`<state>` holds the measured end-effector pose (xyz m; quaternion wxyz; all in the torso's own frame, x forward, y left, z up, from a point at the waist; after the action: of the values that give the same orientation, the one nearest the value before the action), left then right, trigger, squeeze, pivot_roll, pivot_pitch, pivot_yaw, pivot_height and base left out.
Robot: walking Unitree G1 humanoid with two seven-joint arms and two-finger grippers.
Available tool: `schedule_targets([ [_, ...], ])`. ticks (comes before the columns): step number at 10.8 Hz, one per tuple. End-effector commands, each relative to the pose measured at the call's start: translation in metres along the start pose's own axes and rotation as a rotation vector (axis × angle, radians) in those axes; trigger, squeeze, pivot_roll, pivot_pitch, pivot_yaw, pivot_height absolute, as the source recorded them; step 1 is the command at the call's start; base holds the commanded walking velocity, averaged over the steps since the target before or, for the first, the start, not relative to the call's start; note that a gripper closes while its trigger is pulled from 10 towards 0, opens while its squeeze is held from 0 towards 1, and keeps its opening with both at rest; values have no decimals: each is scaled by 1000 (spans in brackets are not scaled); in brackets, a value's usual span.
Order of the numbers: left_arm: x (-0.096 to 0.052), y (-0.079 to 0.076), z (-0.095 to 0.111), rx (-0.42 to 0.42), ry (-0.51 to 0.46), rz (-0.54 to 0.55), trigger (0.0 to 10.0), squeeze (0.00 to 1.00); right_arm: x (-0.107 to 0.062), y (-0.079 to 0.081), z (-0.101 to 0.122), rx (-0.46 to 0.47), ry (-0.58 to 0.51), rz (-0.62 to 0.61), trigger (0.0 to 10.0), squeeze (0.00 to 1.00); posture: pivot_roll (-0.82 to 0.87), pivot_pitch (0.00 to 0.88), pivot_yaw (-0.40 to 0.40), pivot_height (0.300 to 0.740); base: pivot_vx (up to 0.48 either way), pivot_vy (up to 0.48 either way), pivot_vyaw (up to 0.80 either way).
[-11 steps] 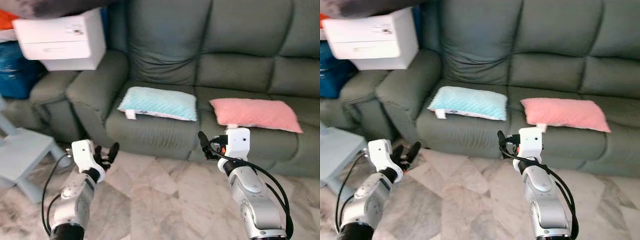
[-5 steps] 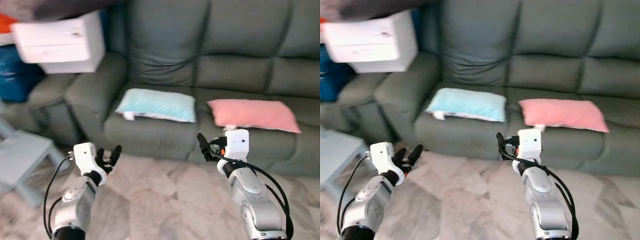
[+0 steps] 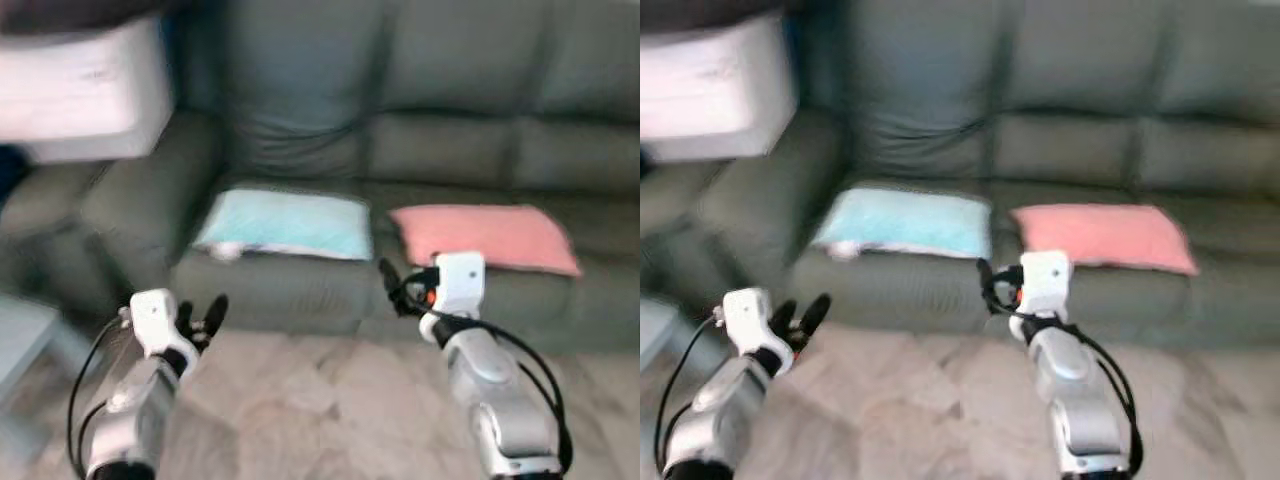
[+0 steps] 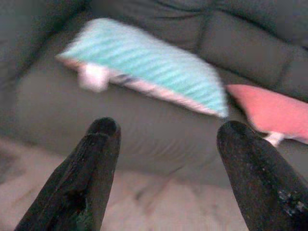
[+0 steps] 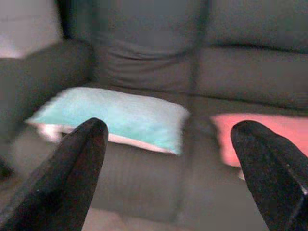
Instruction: Move the pillow to the sofa
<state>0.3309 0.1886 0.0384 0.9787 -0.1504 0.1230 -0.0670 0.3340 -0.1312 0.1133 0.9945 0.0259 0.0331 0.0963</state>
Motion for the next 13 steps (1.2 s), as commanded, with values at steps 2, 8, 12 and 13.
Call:
schedule_targets([
  [2,5,-17,-1,-9,3,-48,10000,0,-4,-15,-3,-15,14,-41,10000,0,-208,58,-17,740,266,0,-684],
  [8,4,-19,-4,-10,17,-55,10000,0,-4,-16,-2,-22,16,-38,10000,0,-212,55,-21,740,0,0,-730],
  [12,4,-21,-6,-14,25,-64,10000,0,-5,-15,-2,-23,18,-37,10000,0,-213,59,-21,740,0,0,-794],
  [13,4,-22,-7,-15,28,-65,10000,0,-5,-15,-2,-23,20,-37,10000,0,-213,61,-21,740,0,0,-788],
])
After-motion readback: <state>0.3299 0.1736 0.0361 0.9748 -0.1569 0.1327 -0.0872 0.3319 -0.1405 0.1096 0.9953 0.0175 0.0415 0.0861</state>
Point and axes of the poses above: a point about 5 cm out from each wrist's last joint towards the gripper, its own x axis pointing out of the wrist towards the gripper, its own z axis along the axis of the wrist's last joint, y = z × x, the point moved 5 cm from there along x, pointing out of the wrist towards the gripper, and after that the axes turned 3 degrees about x, right-handed, at the moved point
